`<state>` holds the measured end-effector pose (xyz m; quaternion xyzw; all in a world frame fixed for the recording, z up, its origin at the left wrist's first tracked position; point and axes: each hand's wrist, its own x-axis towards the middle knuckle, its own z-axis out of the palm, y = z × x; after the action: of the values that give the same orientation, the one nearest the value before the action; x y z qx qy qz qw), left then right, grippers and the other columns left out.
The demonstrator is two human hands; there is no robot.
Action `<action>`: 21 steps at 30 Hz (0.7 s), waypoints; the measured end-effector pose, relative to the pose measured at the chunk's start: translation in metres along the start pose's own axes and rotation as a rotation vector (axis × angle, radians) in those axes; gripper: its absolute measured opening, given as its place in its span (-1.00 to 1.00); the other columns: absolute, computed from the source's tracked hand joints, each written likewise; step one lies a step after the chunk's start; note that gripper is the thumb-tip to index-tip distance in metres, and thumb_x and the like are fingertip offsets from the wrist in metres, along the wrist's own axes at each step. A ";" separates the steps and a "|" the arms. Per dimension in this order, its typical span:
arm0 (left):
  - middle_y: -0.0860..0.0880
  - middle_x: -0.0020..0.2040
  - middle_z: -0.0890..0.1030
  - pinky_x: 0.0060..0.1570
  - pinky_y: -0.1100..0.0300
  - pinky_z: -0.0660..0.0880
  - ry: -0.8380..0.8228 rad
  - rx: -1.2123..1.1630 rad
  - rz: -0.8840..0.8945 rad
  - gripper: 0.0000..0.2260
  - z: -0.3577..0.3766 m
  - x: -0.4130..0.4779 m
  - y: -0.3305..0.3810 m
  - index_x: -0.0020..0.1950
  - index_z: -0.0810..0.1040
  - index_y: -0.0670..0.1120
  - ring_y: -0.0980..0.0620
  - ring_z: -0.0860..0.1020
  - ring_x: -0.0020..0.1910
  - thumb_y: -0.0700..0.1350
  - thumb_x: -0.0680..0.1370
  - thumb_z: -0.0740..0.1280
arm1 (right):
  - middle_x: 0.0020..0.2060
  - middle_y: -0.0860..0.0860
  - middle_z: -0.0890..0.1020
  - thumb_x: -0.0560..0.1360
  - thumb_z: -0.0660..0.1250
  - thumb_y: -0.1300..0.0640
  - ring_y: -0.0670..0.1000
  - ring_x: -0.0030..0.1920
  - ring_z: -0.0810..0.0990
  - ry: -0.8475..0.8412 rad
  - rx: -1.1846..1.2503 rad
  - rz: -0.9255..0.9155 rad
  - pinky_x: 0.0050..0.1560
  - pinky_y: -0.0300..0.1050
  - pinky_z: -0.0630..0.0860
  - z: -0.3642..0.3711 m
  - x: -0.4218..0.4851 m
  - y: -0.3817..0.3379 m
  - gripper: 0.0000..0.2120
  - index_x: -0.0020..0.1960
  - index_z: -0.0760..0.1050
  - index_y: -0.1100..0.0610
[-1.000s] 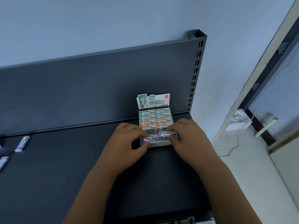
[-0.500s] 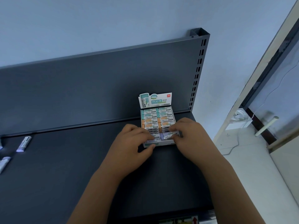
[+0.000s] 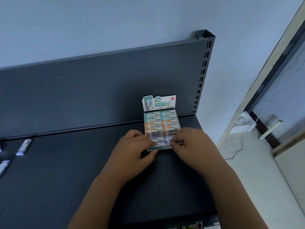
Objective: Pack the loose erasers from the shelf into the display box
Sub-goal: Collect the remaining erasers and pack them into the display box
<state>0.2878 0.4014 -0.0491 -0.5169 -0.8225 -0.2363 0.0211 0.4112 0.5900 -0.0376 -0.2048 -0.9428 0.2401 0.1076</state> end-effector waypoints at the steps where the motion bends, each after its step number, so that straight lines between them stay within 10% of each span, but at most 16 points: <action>1: 0.25 -0.02 0.65 -0.02 0.06 0.54 0.001 0.000 -0.003 -0.71 0.000 0.000 0.000 0.14 0.68 0.06 0.11 0.45 0.09 0.13 0.53 0.30 | -0.14 -0.15 0.61 0.51 0.31 -0.07 -0.12 -0.11 0.55 -0.002 -0.007 0.011 -0.09 -0.07 0.58 0.000 0.000 -0.001 -0.82 -0.08 0.67 -0.05; 15: 0.25 0.08 0.66 0.02 0.01 0.54 0.003 0.038 -0.092 -0.64 0.007 -0.003 0.005 0.19 0.66 0.10 0.11 0.45 0.13 0.19 0.53 0.21 | -0.17 -0.13 0.64 0.55 0.19 -0.27 -0.11 -0.07 0.53 -0.067 -0.082 0.077 -0.11 -0.05 0.59 -0.008 -0.009 -0.009 -0.66 0.02 0.67 -0.13; 21: 0.22 0.04 0.68 -0.04 0.03 0.52 0.005 0.119 -0.118 -0.65 0.006 -0.004 0.016 0.15 0.67 0.11 0.10 0.48 0.08 0.16 0.55 0.17 | -0.30 -0.22 0.35 0.54 0.26 -0.25 -0.10 0.10 0.45 -0.050 -0.078 0.089 0.00 -0.09 0.54 -0.011 -0.020 -0.019 -0.70 0.22 0.59 -0.27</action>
<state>0.3052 0.4060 -0.0495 -0.4650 -0.8640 -0.1892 0.0399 0.4260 0.5703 -0.0204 -0.2443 -0.9438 0.2127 0.0652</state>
